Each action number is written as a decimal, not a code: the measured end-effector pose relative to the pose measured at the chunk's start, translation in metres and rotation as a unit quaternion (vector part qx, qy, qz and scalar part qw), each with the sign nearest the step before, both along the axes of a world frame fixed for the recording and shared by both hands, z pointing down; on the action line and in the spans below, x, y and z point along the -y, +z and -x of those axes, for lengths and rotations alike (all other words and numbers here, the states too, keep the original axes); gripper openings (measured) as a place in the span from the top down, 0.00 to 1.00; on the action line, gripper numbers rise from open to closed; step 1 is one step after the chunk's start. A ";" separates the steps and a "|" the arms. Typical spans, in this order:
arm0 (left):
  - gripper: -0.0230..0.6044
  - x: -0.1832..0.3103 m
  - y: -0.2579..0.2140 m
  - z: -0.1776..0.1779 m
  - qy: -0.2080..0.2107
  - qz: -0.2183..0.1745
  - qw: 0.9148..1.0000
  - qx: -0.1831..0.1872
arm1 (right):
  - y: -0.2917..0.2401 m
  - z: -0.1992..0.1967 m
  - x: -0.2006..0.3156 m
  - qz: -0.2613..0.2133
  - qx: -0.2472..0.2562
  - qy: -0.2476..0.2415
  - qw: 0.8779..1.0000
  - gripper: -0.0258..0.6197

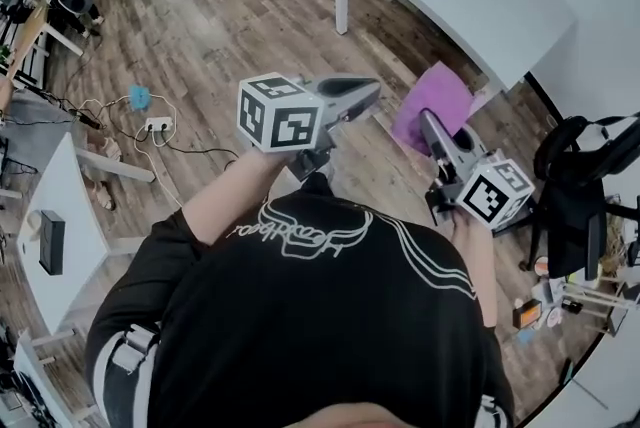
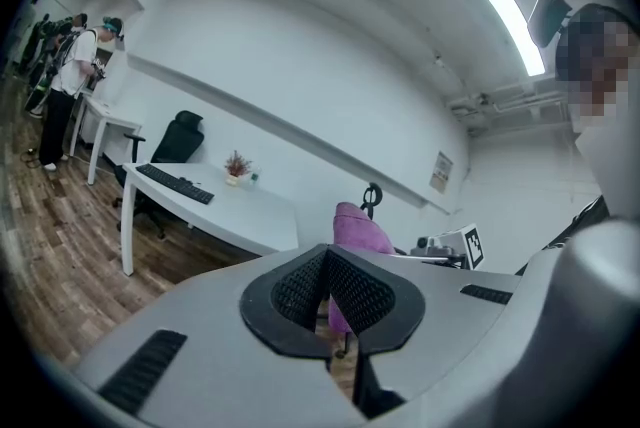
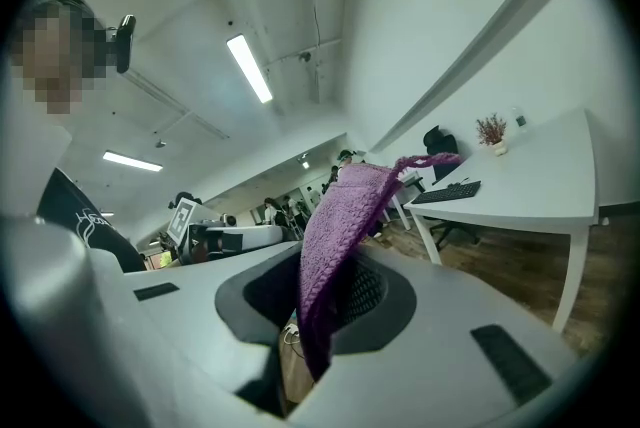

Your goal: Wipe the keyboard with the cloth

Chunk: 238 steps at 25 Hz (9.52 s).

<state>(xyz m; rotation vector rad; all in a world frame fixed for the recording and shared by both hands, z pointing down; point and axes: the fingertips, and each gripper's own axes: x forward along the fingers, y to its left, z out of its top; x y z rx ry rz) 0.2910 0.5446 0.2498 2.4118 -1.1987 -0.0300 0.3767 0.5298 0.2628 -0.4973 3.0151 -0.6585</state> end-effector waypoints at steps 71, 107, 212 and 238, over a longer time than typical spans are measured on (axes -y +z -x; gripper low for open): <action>0.95 0.745 0.125 0.336 0.036 0.165 0.985 -0.025 | 0.118 0.338 0.744 0.207 -0.025 0.081 0.975 0.87; 0.95 0.829 0.201 0.396 0.172 0.274 0.944 -0.056 | 0.228 0.413 0.806 0.319 -0.163 0.155 0.921 0.87; 0.95 0.824 0.204 0.448 0.135 0.271 0.953 -0.024 | 0.221 0.438 0.808 0.291 -0.213 0.122 0.925 0.87; 0.95 0.810 0.197 0.406 0.156 0.270 0.950 -0.019 | 0.248 0.355 0.798 0.303 -0.262 0.172 0.900 0.87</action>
